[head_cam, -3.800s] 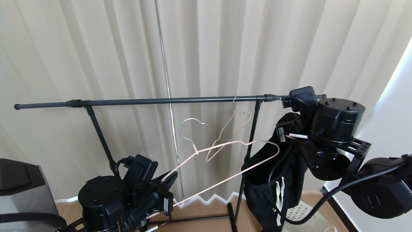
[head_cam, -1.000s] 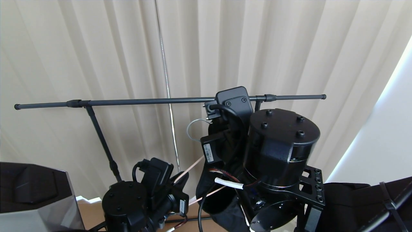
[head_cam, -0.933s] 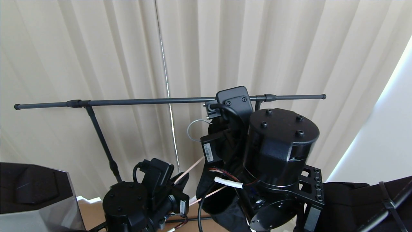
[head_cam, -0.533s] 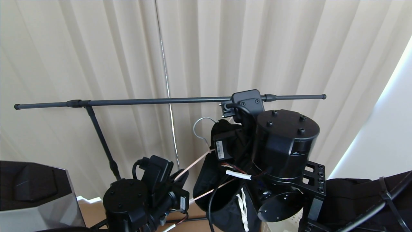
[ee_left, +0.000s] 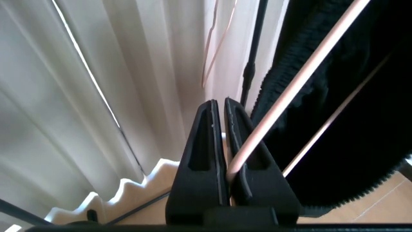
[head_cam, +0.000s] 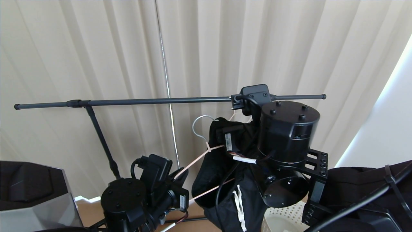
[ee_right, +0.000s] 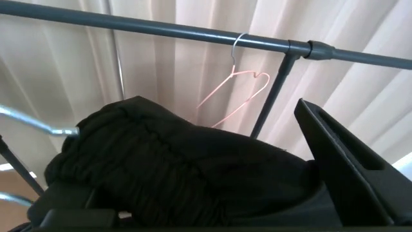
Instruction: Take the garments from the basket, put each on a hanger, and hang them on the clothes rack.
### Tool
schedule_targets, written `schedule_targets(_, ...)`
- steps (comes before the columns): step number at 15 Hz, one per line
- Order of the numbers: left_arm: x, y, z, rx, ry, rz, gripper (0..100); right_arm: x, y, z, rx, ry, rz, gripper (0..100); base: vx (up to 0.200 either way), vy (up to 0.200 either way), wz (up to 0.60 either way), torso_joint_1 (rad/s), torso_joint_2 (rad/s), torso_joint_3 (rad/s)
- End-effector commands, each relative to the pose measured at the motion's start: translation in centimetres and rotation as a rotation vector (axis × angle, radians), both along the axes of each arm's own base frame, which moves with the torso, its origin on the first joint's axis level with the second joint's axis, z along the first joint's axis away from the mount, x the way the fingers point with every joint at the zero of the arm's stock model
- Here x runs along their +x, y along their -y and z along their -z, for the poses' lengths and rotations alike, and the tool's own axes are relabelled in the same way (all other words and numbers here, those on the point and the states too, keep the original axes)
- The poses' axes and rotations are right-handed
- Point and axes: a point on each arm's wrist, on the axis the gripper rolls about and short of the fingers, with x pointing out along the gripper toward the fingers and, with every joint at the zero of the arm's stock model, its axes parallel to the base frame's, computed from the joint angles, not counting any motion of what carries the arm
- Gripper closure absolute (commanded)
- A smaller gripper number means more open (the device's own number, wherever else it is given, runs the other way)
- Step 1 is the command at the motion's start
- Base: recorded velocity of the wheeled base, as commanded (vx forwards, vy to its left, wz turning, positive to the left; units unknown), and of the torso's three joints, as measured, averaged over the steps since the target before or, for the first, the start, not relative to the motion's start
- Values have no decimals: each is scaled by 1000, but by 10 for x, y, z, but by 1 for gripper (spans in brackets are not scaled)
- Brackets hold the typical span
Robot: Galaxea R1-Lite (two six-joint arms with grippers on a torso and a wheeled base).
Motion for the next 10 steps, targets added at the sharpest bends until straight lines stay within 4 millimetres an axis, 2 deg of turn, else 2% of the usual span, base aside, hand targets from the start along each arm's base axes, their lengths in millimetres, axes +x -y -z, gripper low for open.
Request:
schedule_targets(1,-2,1,0,0,0,10,100,8,-11,1,-10,-7,-2,0,0,0,0,0,0,0)
schedule_targets(4,-3,2,-2,-3,4,13,100,12,-16,16,-50,-35,1,0,0,0,0,0,0,0)
schedule_targets(6,1,0,-4,-14,13,-3,100,10,-12,21,-70,-50,3,0,0,0,0,0,0,0)
schedule_targets(10,11,-7,-5,-21,18,-45,100,4,-3,10,-72,-43,5,0,0,0,0,0,0,0)
